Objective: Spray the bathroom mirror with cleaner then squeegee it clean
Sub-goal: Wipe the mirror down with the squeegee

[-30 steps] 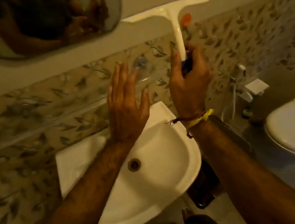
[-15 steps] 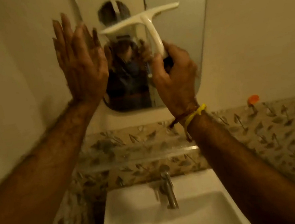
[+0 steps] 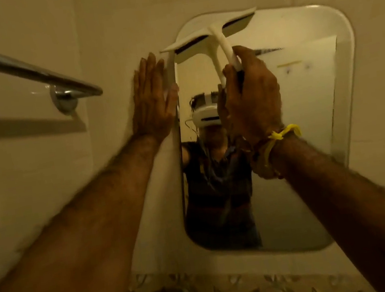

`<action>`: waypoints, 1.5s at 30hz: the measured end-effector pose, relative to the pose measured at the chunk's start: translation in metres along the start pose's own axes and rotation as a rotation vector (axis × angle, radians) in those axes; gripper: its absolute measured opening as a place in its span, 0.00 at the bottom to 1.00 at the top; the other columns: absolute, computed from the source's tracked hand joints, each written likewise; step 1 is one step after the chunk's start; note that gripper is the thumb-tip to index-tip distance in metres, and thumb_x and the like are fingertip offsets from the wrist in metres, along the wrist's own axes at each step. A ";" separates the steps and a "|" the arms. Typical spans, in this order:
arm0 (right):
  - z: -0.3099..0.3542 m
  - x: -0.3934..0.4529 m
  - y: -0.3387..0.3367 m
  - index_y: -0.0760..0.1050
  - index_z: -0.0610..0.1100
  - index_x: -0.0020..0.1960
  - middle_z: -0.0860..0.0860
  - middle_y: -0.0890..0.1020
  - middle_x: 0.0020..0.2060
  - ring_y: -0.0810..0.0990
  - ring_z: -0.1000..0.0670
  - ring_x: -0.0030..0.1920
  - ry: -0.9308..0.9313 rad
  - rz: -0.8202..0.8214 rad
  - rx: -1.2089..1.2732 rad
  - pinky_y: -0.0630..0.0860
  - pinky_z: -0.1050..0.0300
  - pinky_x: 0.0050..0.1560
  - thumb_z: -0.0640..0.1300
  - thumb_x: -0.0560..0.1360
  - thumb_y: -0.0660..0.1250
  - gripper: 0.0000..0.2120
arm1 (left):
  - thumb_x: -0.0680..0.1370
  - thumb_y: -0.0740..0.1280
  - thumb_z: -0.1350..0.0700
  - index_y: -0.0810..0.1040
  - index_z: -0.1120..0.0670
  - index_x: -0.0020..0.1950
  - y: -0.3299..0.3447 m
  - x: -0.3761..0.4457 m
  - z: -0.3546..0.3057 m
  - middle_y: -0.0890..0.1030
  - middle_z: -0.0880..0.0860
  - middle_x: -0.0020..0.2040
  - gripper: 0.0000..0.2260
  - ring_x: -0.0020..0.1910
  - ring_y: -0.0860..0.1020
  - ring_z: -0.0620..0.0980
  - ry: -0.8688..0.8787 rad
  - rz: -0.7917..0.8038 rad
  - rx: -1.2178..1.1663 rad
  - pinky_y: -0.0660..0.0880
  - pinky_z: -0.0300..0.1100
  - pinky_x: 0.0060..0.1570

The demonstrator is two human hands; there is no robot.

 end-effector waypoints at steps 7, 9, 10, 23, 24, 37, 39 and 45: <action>-0.006 0.014 0.040 0.61 0.46 0.77 0.46 0.79 0.44 0.72 0.52 0.39 -0.099 -0.044 -0.081 0.68 0.60 0.37 0.46 0.83 0.55 0.23 | 0.83 0.53 0.47 0.59 0.62 0.81 0.010 -0.005 0.014 0.61 0.60 0.81 0.29 0.82 0.56 0.57 0.026 -0.123 -0.038 0.49 0.51 0.82; -0.006 0.010 0.044 0.59 0.48 0.78 0.46 0.77 0.40 0.70 0.53 0.36 -0.091 -0.029 -0.125 0.65 0.61 0.36 0.47 0.83 0.55 0.23 | 0.83 0.53 0.47 0.57 0.63 0.81 0.011 -0.005 0.013 0.60 0.60 0.81 0.30 0.82 0.56 0.57 0.035 -0.131 -0.026 0.50 0.52 0.82; -0.007 0.006 0.045 0.58 0.48 0.78 0.46 0.76 0.38 0.70 0.52 0.34 -0.089 -0.014 -0.152 0.64 0.60 0.35 0.47 0.83 0.55 0.24 | 0.83 0.53 0.46 0.56 0.63 0.81 0.012 -0.005 0.014 0.59 0.61 0.82 0.31 0.82 0.56 0.57 0.041 -0.137 -0.028 0.50 0.52 0.82; -0.016 0.003 0.024 0.59 0.48 0.78 0.49 0.74 0.34 0.71 0.52 0.30 -0.067 -0.019 -0.289 0.64 0.65 0.28 0.45 0.82 0.58 0.24 | 0.83 0.48 0.35 0.55 0.61 0.82 0.015 -0.008 0.009 0.56 0.61 0.82 0.37 0.83 0.52 0.57 0.129 -0.113 0.067 0.45 0.51 0.82; -0.014 0.019 0.026 0.59 0.49 0.78 0.49 0.73 0.34 0.71 0.52 0.31 -0.050 -0.033 -0.285 0.66 0.62 0.29 0.45 0.82 0.57 0.24 | 0.83 0.47 0.35 0.56 0.62 0.82 0.014 -0.008 0.009 0.57 0.61 0.82 0.37 0.82 0.53 0.58 0.126 -0.097 0.078 0.47 0.53 0.82; -0.025 -0.004 0.014 0.59 0.48 0.78 0.49 0.73 0.33 0.70 0.52 0.29 -0.010 -0.032 -0.323 0.65 0.62 0.29 0.45 0.82 0.58 0.25 | 0.82 0.56 0.41 0.59 0.64 0.81 0.014 -0.007 0.003 0.59 0.61 0.81 0.34 0.82 0.55 0.58 0.157 -0.033 0.164 0.50 0.57 0.81; -0.022 0.018 0.013 0.60 0.49 0.78 0.48 0.73 0.33 0.71 0.51 0.31 0.026 -0.043 -0.294 0.67 0.60 0.32 0.45 0.81 0.57 0.25 | 0.82 0.61 0.44 0.61 0.64 0.80 0.012 -0.008 0.001 0.61 0.62 0.80 0.33 0.81 0.58 0.59 0.145 -0.059 0.162 0.53 0.57 0.81; -0.048 -0.078 0.002 0.57 0.46 0.78 0.49 0.76 0.35 0.68 0.55 0.29 0.053 0.062 -0.311 0.57 0.74 0.31 0.46 0.82 0.61 0.27 | 0.82 0.53 0.38 0.55 0.61 0.82 0.017 -0.014 0.005 0.55 0.59 0.83 0.36 0.83 0.52 0.56 0.130 -0.011 0.207 0.48 0.58 0.81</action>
Point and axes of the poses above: each hand's wrist, its own x-axis towards the middle knuckle, its own y-axis out of the palm, z = x × y, the point moved 5 cm from there along x, towards the middle knuckle
